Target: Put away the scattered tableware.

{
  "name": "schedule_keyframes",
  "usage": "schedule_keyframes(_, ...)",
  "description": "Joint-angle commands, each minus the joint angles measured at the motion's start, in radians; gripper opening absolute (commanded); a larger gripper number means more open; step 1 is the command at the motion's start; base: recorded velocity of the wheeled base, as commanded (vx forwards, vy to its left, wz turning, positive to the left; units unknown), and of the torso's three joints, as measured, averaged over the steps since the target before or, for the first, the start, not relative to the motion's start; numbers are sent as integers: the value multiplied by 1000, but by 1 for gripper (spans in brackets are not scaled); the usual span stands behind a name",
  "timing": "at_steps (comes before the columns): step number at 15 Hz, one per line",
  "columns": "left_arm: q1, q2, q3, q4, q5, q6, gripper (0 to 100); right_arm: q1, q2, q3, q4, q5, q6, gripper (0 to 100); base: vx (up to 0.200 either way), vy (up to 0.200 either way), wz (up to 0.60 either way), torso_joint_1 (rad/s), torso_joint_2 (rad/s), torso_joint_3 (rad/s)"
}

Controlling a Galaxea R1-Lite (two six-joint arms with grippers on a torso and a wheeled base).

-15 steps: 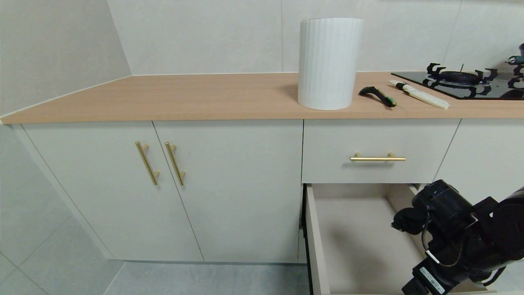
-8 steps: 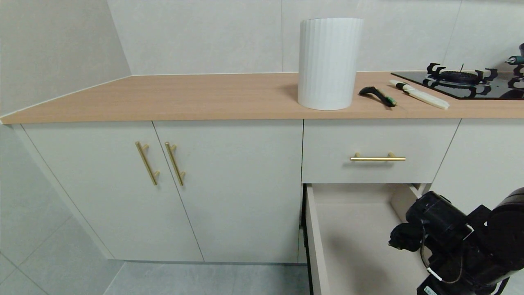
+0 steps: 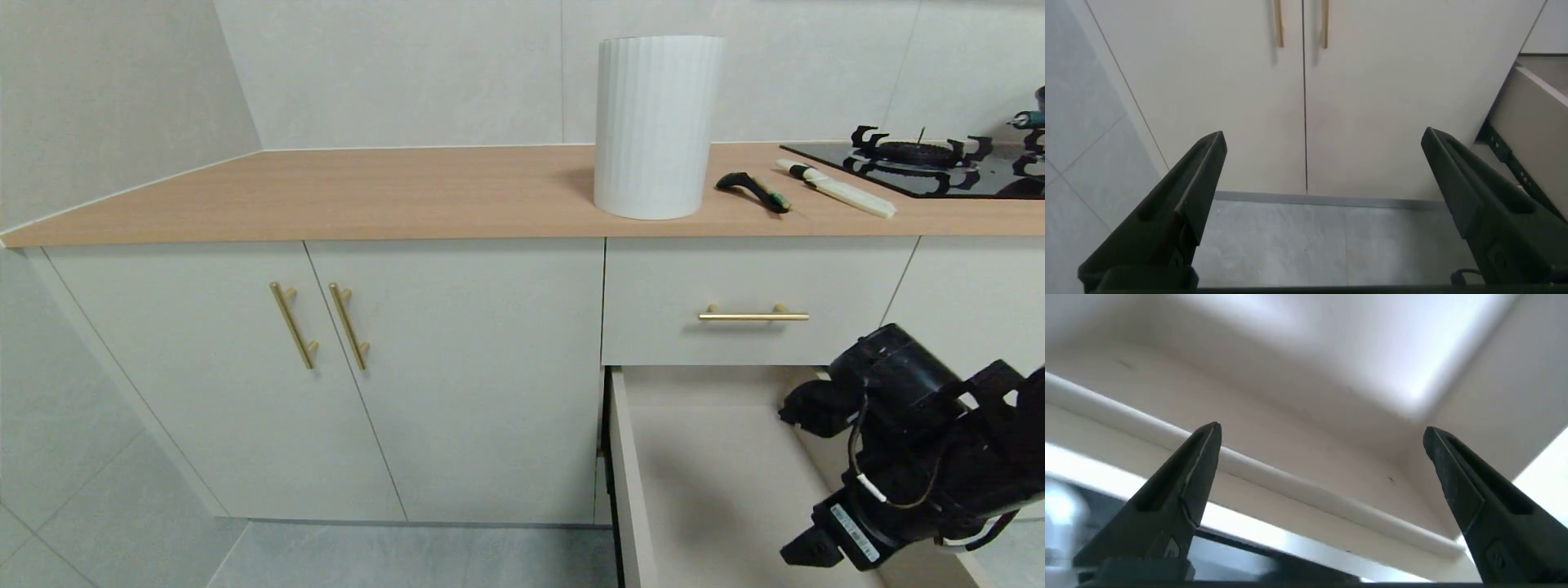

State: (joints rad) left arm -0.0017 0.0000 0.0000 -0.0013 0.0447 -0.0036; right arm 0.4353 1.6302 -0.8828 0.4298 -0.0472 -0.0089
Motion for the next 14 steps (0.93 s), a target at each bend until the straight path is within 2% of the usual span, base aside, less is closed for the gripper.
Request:
schedule_keyframes(1, 0, 0, 0, 0, 1, -1, 100, -40, -70, -15, -26, 15, 1, 100, 0, 0, 0, 0, 0, 0)
schedule_keyframes(3, 0, 0, 0, 0, 1, -1, 100, -73, -98, -1, -106, 18, 1, 100, 0, 0, 0, 0, 0, 0)
schedule_keyframes(8, 0, 0, 0, 0, 0, -1, 100, -76, -127, 38, -207, 15, 1, 100, 0, 0, 0, 7, -28, -20)
schedule_keyframes(11, 0, 0, 0, 0, 0, 1, 100, -76, -122, 39, -217, 13, 1, 100, 0, 0, 0, 53, -242, -248)
schedule_keyframes(14, 0, 0, 0, 0, 0, -1, 100, -76, -121, 39, -218, 12, 1, 100, 0, 0, 0, 186, -502, -292)
